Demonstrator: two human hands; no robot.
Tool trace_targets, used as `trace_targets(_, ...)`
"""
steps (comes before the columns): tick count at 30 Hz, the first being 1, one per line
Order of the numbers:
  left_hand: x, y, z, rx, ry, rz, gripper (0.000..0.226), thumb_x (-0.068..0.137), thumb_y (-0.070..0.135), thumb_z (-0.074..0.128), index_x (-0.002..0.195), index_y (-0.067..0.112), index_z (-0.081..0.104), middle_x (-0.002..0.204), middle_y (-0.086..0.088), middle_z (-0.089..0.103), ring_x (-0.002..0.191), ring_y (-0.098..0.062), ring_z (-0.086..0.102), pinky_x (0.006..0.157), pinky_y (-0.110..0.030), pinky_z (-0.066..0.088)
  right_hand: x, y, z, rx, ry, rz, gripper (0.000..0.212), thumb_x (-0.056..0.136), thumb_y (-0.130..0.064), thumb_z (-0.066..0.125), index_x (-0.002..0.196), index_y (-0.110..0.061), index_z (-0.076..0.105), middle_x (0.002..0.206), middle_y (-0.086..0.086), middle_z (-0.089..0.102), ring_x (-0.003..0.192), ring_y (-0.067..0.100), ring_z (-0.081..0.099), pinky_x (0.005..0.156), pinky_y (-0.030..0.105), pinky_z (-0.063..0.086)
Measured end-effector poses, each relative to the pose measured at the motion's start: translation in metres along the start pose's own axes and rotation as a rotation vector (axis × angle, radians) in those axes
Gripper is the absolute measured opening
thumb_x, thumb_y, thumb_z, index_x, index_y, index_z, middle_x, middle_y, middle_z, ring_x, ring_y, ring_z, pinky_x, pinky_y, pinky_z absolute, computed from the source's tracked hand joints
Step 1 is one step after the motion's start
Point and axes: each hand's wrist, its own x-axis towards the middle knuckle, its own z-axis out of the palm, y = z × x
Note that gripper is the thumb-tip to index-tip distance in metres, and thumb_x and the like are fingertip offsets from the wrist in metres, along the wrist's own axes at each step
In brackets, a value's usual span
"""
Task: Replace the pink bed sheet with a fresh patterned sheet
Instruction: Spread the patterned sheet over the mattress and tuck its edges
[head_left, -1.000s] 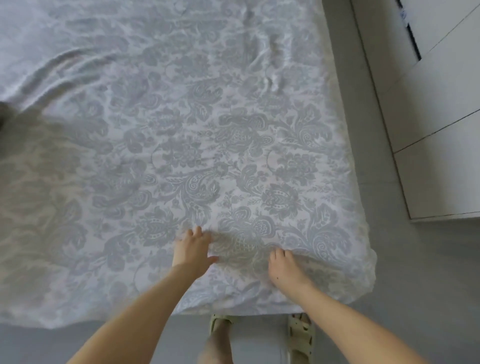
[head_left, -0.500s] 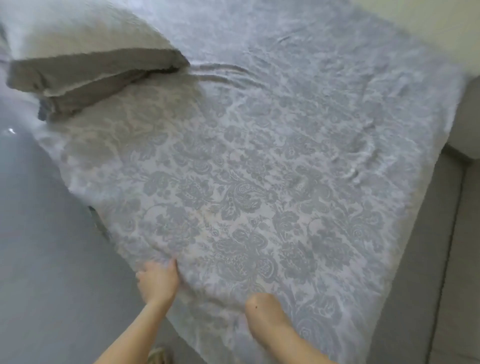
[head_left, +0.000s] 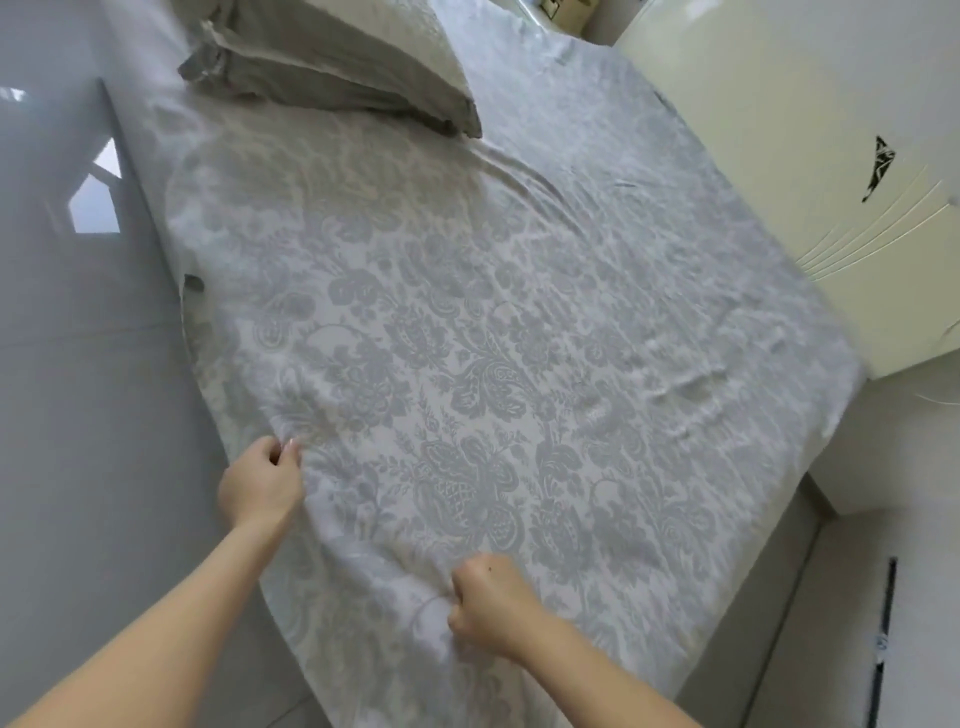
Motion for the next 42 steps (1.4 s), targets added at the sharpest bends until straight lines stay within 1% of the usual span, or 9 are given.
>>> trace_targets(9, -0.005, -0.036, -0.035, -0.145, 0.004, -0.109, 0.037, 0.092, 0.021, 0.054, 0.060, 0.011, 0.041, 0.057, -0.008, 0.040, 0.057, -0.025, 0.038, 0.058, -0.033, 0.030, -0.014, -0.037, 0.014, -0.105, 0.015, -0.023, 0.031, 0.081, -0.001, 0.042, 0.058, -0.009, 0.022, 0.063, 0.004, 0.022, 0.053, 0.013, 0.019, 0.045, 0.024, 0.014)
trace_targets(19, 0.004, -0.013, -0.046, 0.333, -0.160, -0.139, 0.027, 0.092, 0.021, 0.046, 0.069, 0.010, 0.053, 0.070, -0.005, 0.056, 0.066, -0.024, 0.051, 0.054, -0.024, 0.030, -0.012, -0.044, 0.001, -0.156, -0.078, -0.043, 0.032, 0.082, 0.001, 0.045, 0.055, -0.007, 0.029, 0.059, 0.007, 0.028, 0.051, 0.017, 0.022, 0.044, 0.024, 0.014)
trace_targets(25, -0.003, 0.019, -0.051, 0.692, -0.195, -0.171, 0.022, 0.087, 0.018, 0.050, 0.105, 0.015, 0.061, 0.114, -0.009, 0.060, 0.106, -0.028, 0.056, 0.090, -0.033, 0.037, -0.010, -0.039, -0.009, -0.221, -0.179, -0.106, 0.035, 0.080, 0.008, 0.048, 0.054, -0.006, 0.029, 0.058, 0.008, 0.028, 0.050, 0.018, 0.023, 0.050, 0.023, 0.027)
trace_targets(29, -0.003, 0.039, -0.042, 0.743, 0.035, 0.241, 0.036, 0.081, 0.018, 0.058, 0.115, 0.006, 0.052, 0.112, -0.016, 0.054, 0.101, -0.034, 0.051, 0.086, -0.040, 0.037, 0.003, -0.015, -0.032, -0.056, 0.006, -0.045, 0.034, 0.087, -0.017, 0.048, 0.055, -0.011, 0.041, 0.056, 0.008, 0.040, 0.061, 0.027, 0.044, 0.050, 0.022, 0.027)
trace_targets(31, 0.001, 0.052, -0.028, 0.703, 0.028, 0.528, 0.042, 0.079, 0.012, 0.058, 0.121, 0.010, 0.055, 0.119, -0.017, 0.055, 0.106, -0.037, 0.050, 0.089, -0.046, 0.038, 0.017, 0.018, -0.042, 0.051, 0.189, 0.041, 0.027, 0.092, -0.034, 0.046, 0.094, -0.014, 0.064, 0.097, 0.008, 0.063, 0.098, 0.026, 0.055, 0.073, 0.027, 0.043)
trace_targets(34, 0.000, 0.072, 0.005, 0.804, -0.184, 0.690, 0.063, 0.091, 0.020, 0.047, 0.148, 0.030, 0.023, 0.155, -0.009, 0.021, 0.141, -0.037, 0.019, 0.114, -0.049, 0.020, 0.014, 0.081, -0.019, 0.109, 0.076, 0.267, 0.078, 0.084, -0.062, 0.046, 0.149, -0.038, 0.010, 0.159, 0.004, 0.006, 0.143, 0.029, 0.017, 0.110, 0.043, 0.029)
trace_targets(37, -0.004, 0.088, 0.031, 0.848, -0.326, 0.659, 0.066, 0.094, 0.018, 0.039, 0.150, 0.034, 0.007, 0.159, -0.005, 0.004, 0.145, -0.036, 0.002, 0.117, -0.049, 0.012, -0.026, 0.118, 0.043, 0.075, -0.070, 0.359, 0.105, 0.067, -0.085, 0.040, 0.147, -0.042, -0.012, 0.157, 0.000, -0.013, 0.136, 0.031, 0.032, 0.103, 0.041, 0.039)
trace_targets(39, -0.005, 0.104, 0.036, 0.859, -0.359, 0.651, 0.066, 0.095, 0.017, 0.039, 0.150, 0.033, 0.008, 0.159, -0.005, 0.005, 0.145, -0.036, 0.002, 0.117, -0.048, 0.014, -0.042, 0.136, 0.039, 0.091, -0.168, 0.344, 0.100, 0.065, -0.079, 0.048, 0.148, -0.036, 0.014, 0.132, -0.006, 0.045, 0.099, 0.023, 0.059, 0.073, 0.029, 0.048)
trace_targets(42, -0.002, 0.133, 0.042, 0.915, -0.409, 0.678, 0.063, 0.096, 0.019, 0.039, 0.150, 0.032, 0.010, 0.159, -0.006, 0.007, 0.145, -0.036, 0.004, 0.117, -0.048, 0.015, -0.025, 0.155, -0.018, 0.105, -0.106, 0.407, 0.042, 0.087, -0.057, 0.046, 0.072, -0.019, 0.055, 0.068, -0.003, 0.050, 0.076, 0.021, 0.057, 0.052, 0.026, 0.032)
